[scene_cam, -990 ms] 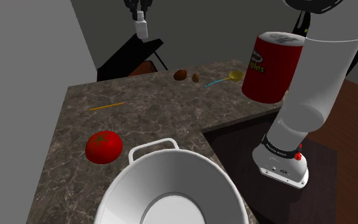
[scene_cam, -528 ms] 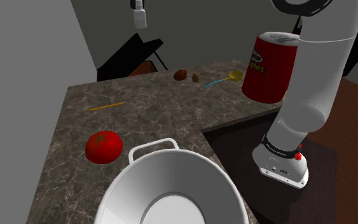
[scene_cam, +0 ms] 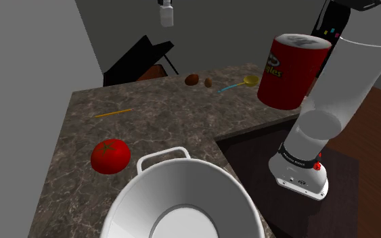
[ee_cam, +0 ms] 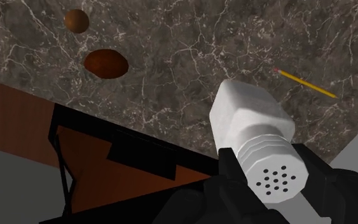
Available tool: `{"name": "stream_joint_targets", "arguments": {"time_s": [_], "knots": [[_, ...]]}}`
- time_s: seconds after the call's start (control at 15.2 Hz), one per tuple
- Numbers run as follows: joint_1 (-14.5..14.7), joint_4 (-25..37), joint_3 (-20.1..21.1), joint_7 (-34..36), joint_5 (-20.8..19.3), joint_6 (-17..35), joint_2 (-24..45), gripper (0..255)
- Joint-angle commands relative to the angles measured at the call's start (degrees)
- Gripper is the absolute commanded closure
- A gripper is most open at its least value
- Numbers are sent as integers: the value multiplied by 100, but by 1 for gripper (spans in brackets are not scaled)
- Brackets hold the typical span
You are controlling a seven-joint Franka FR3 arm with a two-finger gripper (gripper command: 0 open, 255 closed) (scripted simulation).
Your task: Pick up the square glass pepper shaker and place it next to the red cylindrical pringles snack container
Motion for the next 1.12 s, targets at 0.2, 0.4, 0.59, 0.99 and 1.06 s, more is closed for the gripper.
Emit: {"name": "stream_joint_targets", "arguments": {"time_s": [0.2, 0.4, 0.59, 0.99, 1.06], "knots": [[-280, -1256, -322, -559, 311, 234, -1057, 255], [-388, -1825, -554, -899, 416, 266, -1598, 255], [-480, -2302, -798, -1237, 468, 250, -2088, 255], [-652, -3030, -1313, -1909, 439, 117, -2933, 255], [-682, -3125, -1401, -2021, 420, 85, -3057, 255]]}}
